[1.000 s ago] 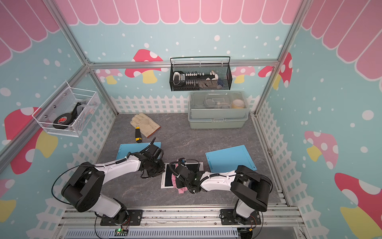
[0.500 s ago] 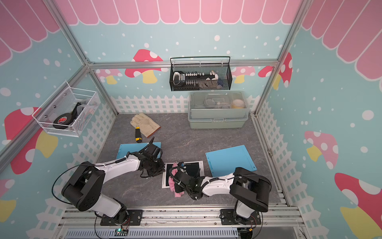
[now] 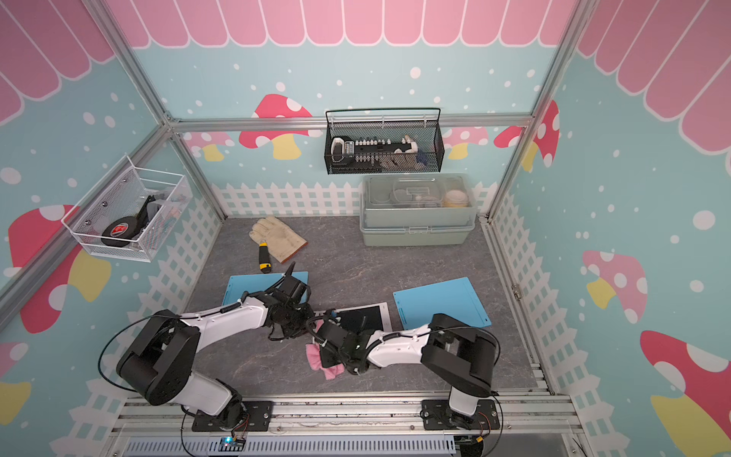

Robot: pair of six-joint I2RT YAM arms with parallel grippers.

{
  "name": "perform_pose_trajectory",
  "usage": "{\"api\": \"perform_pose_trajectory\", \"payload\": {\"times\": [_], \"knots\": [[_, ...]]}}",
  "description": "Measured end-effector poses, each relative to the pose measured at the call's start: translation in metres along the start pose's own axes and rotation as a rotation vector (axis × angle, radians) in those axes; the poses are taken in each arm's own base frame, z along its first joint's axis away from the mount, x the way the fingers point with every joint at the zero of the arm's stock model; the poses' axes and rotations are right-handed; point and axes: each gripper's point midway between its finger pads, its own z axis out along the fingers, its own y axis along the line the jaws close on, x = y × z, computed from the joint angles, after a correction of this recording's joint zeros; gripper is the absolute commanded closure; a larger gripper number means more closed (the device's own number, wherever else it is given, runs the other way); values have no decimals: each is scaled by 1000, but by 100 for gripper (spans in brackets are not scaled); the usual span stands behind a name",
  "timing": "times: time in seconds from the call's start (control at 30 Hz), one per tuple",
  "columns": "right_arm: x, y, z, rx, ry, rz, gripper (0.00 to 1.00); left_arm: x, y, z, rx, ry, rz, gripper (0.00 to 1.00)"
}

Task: Wipe the drawing tablet
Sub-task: Wipe the dirt from the drawing tablet, then place the cleaning item at the center of the board.

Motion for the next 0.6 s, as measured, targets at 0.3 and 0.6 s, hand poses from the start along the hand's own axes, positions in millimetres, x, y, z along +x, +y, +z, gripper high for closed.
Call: {"api": "perform_pose_trajectory", "payload": {"times": [0.3,0.6], "knots": [[-12,-152,-133,402,-106,316,100,-1,14,-6,-29,-50,5,78],[56,-255,-152,666,74,534,72,10,23,-16,-62,-60,12,52]]}}
